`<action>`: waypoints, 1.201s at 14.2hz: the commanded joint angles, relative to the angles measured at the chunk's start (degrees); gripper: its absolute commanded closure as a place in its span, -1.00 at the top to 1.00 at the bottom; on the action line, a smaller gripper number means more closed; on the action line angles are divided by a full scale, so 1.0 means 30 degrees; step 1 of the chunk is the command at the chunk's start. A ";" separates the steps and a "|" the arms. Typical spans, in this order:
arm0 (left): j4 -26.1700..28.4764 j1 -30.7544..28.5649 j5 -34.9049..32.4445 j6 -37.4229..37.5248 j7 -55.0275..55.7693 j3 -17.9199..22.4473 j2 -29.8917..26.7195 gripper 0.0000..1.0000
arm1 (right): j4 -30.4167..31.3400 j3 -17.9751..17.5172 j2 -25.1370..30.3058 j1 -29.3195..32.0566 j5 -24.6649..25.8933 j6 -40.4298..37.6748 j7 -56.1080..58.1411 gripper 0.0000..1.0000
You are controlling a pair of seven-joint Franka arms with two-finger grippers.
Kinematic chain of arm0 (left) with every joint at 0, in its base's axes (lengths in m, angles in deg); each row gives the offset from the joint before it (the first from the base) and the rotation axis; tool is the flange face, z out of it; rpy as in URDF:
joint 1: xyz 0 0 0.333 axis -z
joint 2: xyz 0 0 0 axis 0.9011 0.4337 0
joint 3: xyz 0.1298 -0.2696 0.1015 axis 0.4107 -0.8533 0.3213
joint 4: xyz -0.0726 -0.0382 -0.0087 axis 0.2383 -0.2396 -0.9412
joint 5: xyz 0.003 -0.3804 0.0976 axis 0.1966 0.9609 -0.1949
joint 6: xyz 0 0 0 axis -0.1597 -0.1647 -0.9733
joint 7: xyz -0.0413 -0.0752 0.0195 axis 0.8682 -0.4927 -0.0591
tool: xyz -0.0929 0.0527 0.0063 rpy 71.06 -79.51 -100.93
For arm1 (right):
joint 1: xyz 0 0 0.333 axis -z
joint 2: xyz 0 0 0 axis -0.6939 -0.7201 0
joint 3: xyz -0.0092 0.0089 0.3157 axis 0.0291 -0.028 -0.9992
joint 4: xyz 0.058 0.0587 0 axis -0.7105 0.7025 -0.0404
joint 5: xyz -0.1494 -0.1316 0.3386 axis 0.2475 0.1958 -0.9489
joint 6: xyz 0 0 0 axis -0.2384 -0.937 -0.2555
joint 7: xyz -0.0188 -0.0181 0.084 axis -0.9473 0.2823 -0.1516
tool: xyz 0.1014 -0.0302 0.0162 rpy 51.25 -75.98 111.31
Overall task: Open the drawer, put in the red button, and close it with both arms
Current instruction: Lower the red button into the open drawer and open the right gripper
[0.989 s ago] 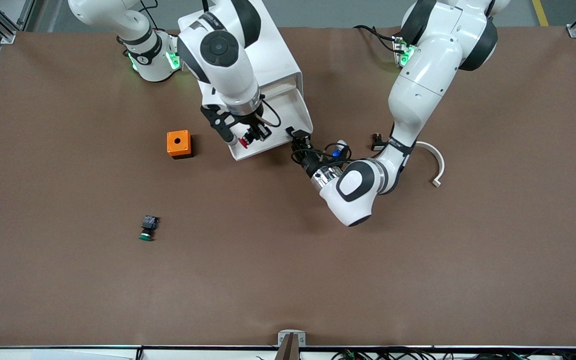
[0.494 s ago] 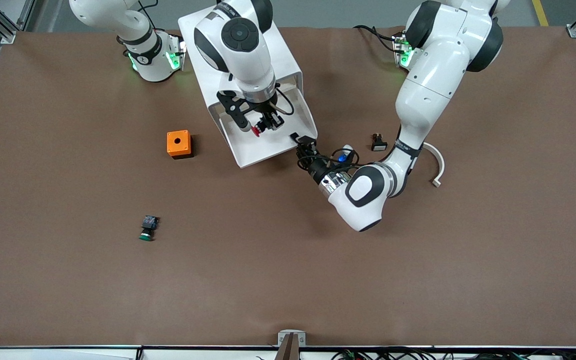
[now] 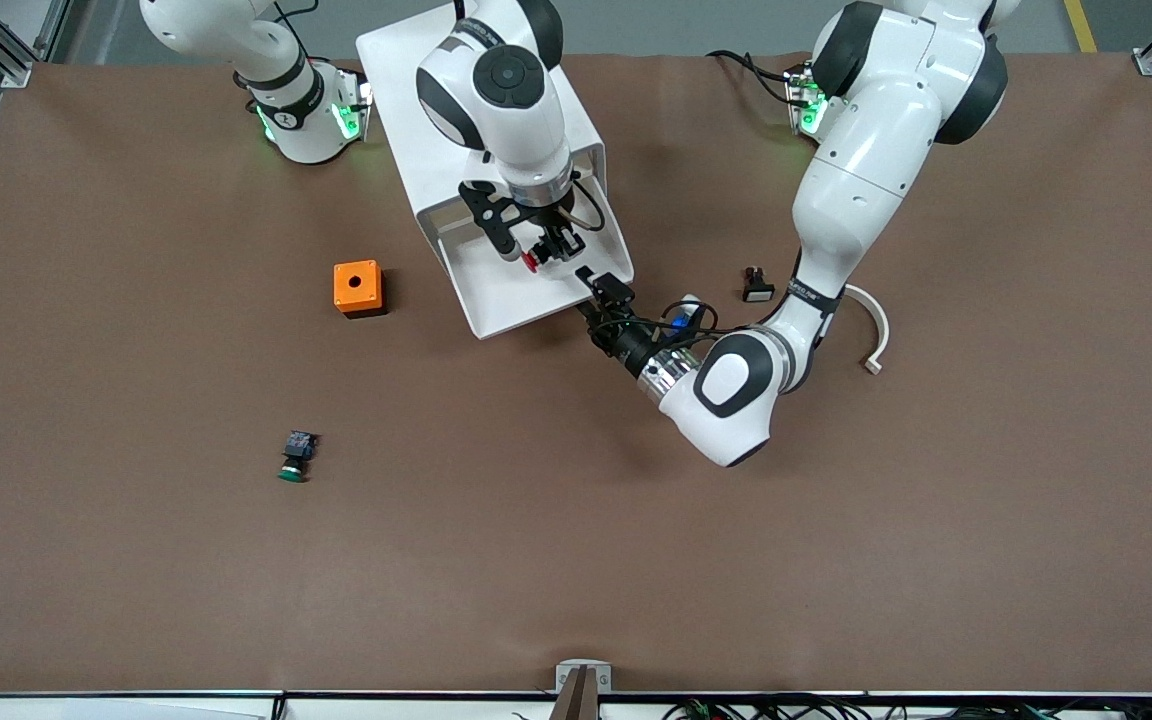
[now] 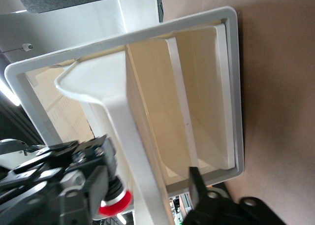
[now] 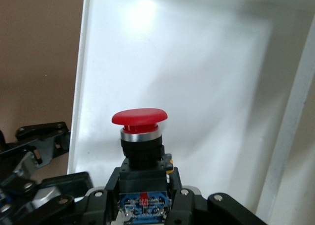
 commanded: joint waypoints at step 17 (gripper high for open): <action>-0.2357 -0.0337 -0.5390 -0.0451 -2.0977 0.1498 -0.2601 1.00 | -0.5938 0.0367 -0.0089 0.6407 -0.0177 -0.7628 1.2473 1.00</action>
